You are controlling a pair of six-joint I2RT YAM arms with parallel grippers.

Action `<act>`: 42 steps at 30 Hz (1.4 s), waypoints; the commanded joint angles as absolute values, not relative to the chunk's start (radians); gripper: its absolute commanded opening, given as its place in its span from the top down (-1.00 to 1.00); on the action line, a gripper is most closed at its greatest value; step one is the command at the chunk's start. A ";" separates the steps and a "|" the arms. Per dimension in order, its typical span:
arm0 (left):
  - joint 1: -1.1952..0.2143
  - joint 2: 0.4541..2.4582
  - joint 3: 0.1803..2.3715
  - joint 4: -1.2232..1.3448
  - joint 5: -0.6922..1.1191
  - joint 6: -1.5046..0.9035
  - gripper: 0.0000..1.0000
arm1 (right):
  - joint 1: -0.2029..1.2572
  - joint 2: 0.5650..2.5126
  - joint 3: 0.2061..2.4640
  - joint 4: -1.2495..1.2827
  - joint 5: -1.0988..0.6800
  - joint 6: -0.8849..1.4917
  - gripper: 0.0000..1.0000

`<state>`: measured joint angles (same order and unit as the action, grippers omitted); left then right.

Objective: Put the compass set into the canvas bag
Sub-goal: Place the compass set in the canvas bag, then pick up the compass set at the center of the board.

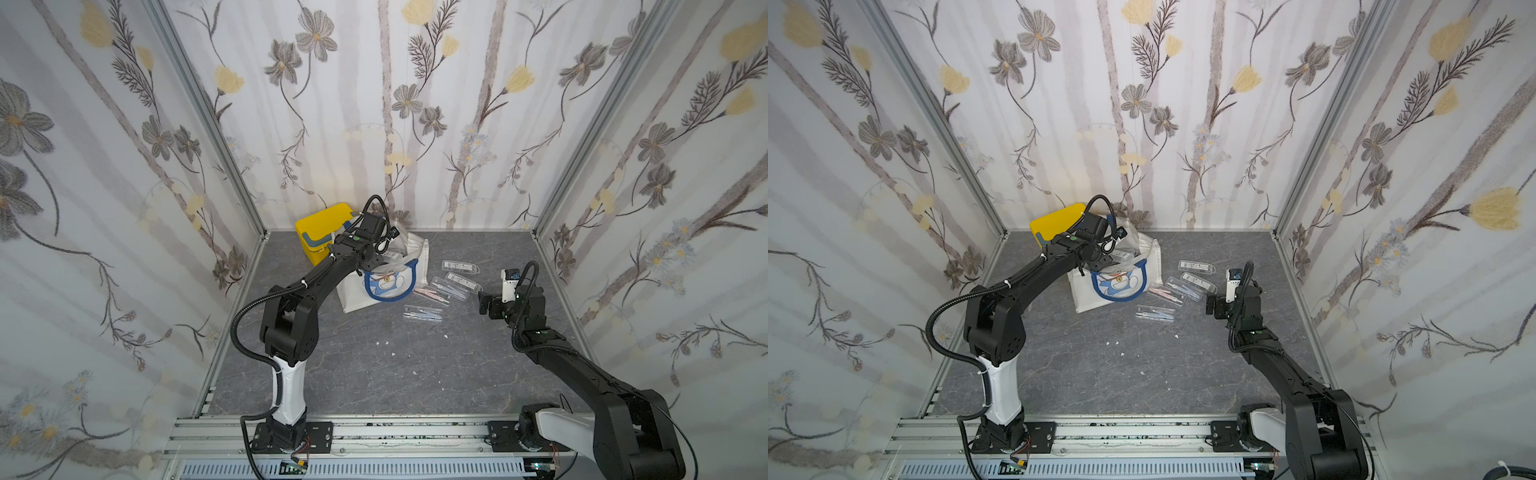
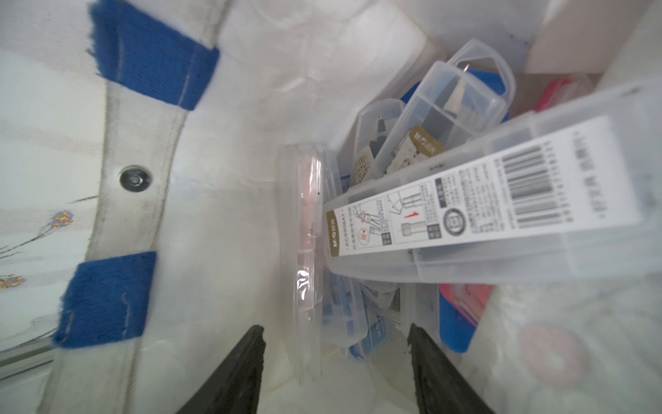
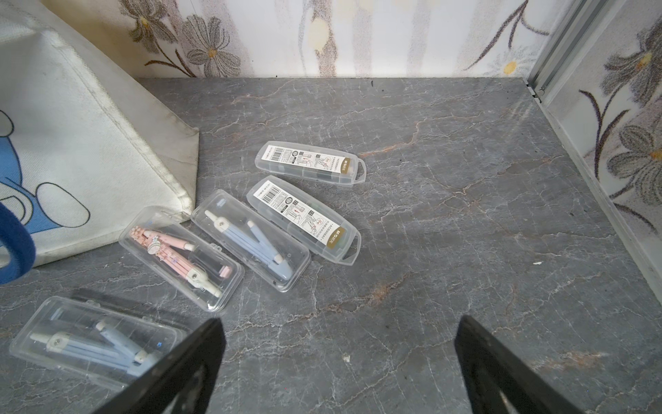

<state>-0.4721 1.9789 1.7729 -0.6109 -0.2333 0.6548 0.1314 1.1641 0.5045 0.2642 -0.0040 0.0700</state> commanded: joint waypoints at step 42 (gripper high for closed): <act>-0.535 1.003 0.859 -0.141 -0.115 -0.396 -1.00 | 0.516 1.625 0.999 -0.169 -0.335 -0.707 -0.96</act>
